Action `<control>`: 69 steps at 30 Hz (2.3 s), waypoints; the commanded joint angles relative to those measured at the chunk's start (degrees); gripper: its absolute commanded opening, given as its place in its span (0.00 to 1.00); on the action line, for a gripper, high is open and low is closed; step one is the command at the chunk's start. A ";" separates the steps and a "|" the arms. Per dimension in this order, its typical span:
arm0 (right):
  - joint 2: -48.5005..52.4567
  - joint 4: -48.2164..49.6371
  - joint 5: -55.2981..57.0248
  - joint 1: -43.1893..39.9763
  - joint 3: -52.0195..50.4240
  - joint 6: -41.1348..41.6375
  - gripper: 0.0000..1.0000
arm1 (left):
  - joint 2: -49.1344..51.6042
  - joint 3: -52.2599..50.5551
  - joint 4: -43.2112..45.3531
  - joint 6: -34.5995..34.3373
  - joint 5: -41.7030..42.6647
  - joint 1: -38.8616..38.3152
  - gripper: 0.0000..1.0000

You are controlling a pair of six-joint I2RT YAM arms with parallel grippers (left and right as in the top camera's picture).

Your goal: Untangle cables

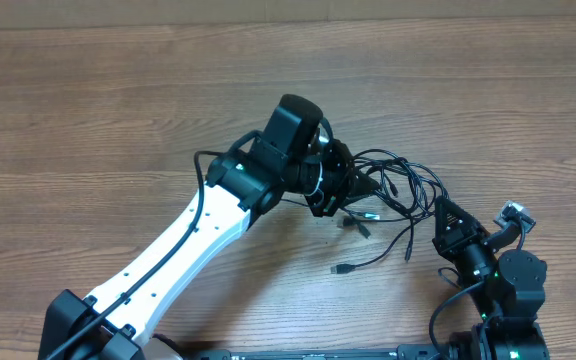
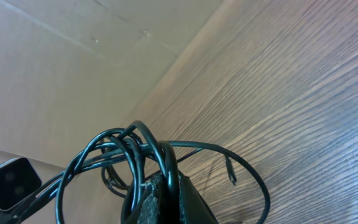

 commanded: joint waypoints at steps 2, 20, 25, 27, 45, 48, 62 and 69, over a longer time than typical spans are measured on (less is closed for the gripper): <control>-0.46 -0.24 2.36 -0.15 0.76 -0.61 0.04 | -2.38 0.87 0.79 0.66 10.08 2.71 0.04; -0.46 -0.24 2.38 -0.15 0.76 -0.59 0.04 | -2.36 0.87 18.62 24.72 15.02 7.37 0.04; -0.46 -0.22 2.36 -0.15 0.76 -0.59 0.04 | -2.34 0.87 15.15 26.62 14.38 7.34 0.10; -0.46 -0.22 2.36 -0.15 0.76 -0.59 0.04 | -2.34 0.87 12.15 26.67 12.35 7.28 0.09; -0.46 -0.20 2.36 -0.15 0.76 -0.59 0.17 | -2.34 0.87 3.61 30.51 -4.31 1.79 0.04; -0.46 -0.20 2.36 -0.15 0.76 -0.59 0.35 | -2.34 0.87 3.63 30.71 -4.42 1.81 0.04; -0.46 -0.15 2.34 -0.15 0.76 -0.59 0.97 | -2.34 0.87 3.34 35.69 -6.05 1.73 0.04; -0.46 3.15 -5.44 -0.11 0.76 -16.13 1.00 | -2.32 0.87 1.62 44.65 -6.54 1.38 0.04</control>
